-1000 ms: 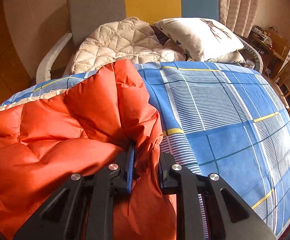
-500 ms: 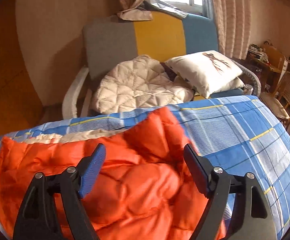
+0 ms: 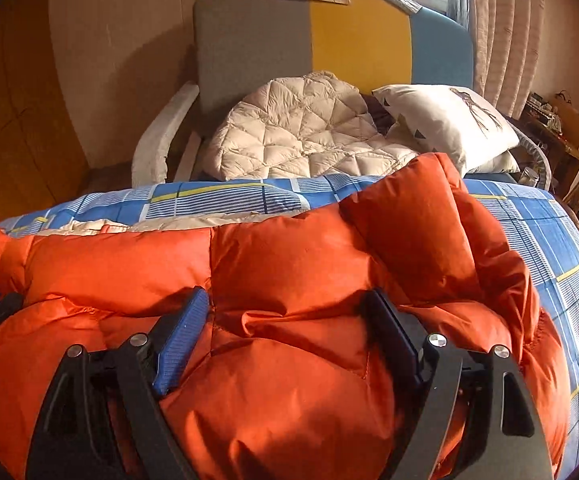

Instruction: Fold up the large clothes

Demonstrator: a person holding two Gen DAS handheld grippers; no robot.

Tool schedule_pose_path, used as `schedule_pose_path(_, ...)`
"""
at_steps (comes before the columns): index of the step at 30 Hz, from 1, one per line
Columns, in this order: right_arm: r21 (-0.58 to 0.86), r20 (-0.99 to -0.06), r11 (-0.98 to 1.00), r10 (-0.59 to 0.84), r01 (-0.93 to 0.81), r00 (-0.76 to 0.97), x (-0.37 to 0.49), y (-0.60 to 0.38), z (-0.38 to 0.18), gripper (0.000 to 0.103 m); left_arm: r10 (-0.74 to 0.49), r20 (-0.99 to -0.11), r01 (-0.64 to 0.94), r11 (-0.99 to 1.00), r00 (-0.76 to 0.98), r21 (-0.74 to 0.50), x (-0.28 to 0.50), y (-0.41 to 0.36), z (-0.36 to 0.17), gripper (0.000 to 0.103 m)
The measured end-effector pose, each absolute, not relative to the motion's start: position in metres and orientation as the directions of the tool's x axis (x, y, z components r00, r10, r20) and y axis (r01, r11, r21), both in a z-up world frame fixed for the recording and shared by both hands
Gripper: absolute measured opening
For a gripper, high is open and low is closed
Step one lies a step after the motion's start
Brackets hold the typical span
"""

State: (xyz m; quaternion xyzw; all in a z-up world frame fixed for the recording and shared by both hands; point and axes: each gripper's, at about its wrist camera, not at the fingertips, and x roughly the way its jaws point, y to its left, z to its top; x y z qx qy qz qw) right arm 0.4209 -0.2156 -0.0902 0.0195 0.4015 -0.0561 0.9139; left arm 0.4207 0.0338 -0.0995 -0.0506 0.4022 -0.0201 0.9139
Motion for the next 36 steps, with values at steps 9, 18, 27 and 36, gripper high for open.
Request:
schedule_pose_path(9, 0.006, -0.703, 0.993, -0.077, 0.114, 0.707, 0.432, -0.211, -0.115, 0.084, -0.148, -0.7, -0.009, 0.977, 0.698, -0.215, 0.431, 0.046, -0.128, 0.072)
schedule_pose_path(18, 0.026, -0.74, 0.994, -0.052, 0.106, 0.671, 0.439, -0.214, -0.12, 0.086, -0.123, -0.731, -0.015, 0.984, 0.671, -0.179, 0.429, 0.042, -0.128, 0.072)
schedule_pose_path(27, 0.021, -0.7, 0.994, -0.066, 0.112, 0.712, 0.395, -0.213, -0.071, 0.086, -0.156, -0.672, 0.048, 0.983, 0.724, -0.177, 0.377, 0.009, -0.082, 0.077)
schedule_pose_path(36, -0.002, -0.706, 0.988, -0.111, 0.155, 0.7, 0.377, -0.243, -0.084, 0.09, -0.122, -0.71, 0.075, 0.992, 0.694, -0.097, 0.381, -0.018, -0.105, 0.08)
